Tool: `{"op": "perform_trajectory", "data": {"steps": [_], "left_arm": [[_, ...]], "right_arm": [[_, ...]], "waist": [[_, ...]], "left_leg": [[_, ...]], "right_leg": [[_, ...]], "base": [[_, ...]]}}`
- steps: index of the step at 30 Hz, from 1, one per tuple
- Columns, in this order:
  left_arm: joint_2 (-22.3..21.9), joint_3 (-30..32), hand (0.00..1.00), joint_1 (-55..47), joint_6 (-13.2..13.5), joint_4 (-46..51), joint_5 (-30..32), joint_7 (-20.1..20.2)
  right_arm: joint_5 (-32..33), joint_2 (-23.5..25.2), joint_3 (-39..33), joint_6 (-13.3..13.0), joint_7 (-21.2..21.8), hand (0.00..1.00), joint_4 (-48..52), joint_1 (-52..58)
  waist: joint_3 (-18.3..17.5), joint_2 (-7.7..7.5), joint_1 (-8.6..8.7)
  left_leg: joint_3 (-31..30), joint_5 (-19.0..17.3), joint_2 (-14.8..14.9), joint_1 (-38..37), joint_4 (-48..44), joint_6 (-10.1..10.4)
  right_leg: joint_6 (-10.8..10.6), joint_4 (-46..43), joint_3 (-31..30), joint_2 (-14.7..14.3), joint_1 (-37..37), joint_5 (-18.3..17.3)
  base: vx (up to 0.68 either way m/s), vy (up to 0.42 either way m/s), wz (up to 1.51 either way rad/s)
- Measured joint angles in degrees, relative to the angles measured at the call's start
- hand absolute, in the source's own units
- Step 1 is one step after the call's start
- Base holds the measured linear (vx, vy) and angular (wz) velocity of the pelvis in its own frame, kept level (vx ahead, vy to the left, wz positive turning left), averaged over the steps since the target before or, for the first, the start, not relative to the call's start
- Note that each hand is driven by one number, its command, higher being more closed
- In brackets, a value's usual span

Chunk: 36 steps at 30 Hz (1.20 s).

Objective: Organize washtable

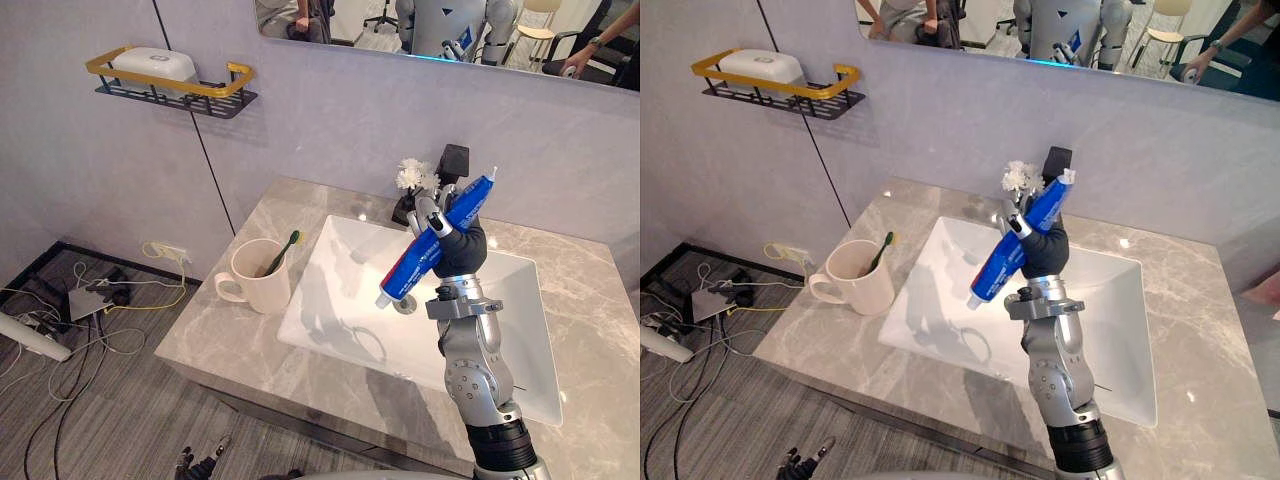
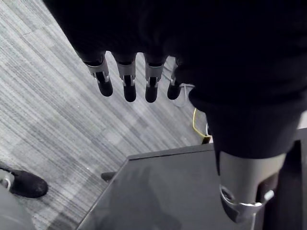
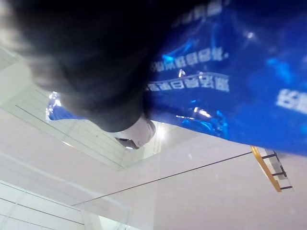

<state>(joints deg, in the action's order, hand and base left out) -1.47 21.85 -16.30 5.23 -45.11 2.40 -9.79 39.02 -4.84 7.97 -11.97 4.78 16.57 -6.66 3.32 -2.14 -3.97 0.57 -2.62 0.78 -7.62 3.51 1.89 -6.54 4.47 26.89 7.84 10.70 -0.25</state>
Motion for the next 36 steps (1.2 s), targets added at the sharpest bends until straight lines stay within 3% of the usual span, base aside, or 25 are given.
{"op": "perform_trajectory", "data": {"steps": [11, 18, 25, 29, 36], "left_arm": [[2.78, -4.53, 0.0, 1.76, 0.13, -4.01, 0.55, 1.75], [4.05, -7.77, 0.0, 2.46, 0.22, -5.14, 0.6, 2.08], [4.82, -9.17, 0.0, 2.71, 0.22, -5.15, 0.59, 2.07], [5.37, -10.6, 0.0, 3.13, 0.25, -5.17, 0.6, 1.97], [7.5, -15.46, 0.0, 3.99, 0.53, -5.23, 0.64, 1.95]], "right_arm": [[-6.49, 0.54, 5.17, -1.04, -1.23, 1.0, 2.83, -1.34], [-9.45, 1.85, 9.93, -3.33, -3.73, 1.0, 4.69, -11.47], [-14.8, 3.82, 14.45, -3.47, -6.19, 1.0, 4.65, -18.51], [-19.13, 4.46, 16.1, -3.61, -7.96, 1.0, 4.3, -21.27], [-27.49, 4.45, 17.62, -3.93, -10.27, 1.0, -5.41, -27.2]], "waist": [[-0.74, -1.18, -0.05], [-0.73, -1.26, -0.12], [-0.66, -1.66, -0.31], [-0.64, -1.89, -1.55], [-0.53, -2.49, -3.33]], "left_leg": [[-0.21, 0.01, -0.05, 0.0, -0.01, -0.01], [-0.24, 0.11, -0.05, 0.0, 0.05, -0.15], [-0.59, 0.43, -0.26, 0.06, 0.47, -0.59], [-1.31, 0.53, -0.49, 0.34, 0.44, -0.69], [-2.43, 0.72, -0.65, 1.66, 0.12, -0.73]], "right_leg": [[-0.05, -0.27, 0.07, 0.09, -0.04, -0.03], [-0.05, -0.36, 0.06, 0.11, -0.07, -0.03], [-0.06, -0.51, 0.92, 0.28, -0.05, -0.03], [-0.07, -0.69, 1.44, 0.35, -0.04, -0.04], [-0.07, -0.68, 2.4, 0.28, -0.08, -0.05]], "base": [[0.0, 0.0, 0.0], [0.0, 0.0, 0.0], [0.0, 0.0, 0.06], [-0.02, -0.001, 0.09], [-0.04, -0.01, 0.1]]}}
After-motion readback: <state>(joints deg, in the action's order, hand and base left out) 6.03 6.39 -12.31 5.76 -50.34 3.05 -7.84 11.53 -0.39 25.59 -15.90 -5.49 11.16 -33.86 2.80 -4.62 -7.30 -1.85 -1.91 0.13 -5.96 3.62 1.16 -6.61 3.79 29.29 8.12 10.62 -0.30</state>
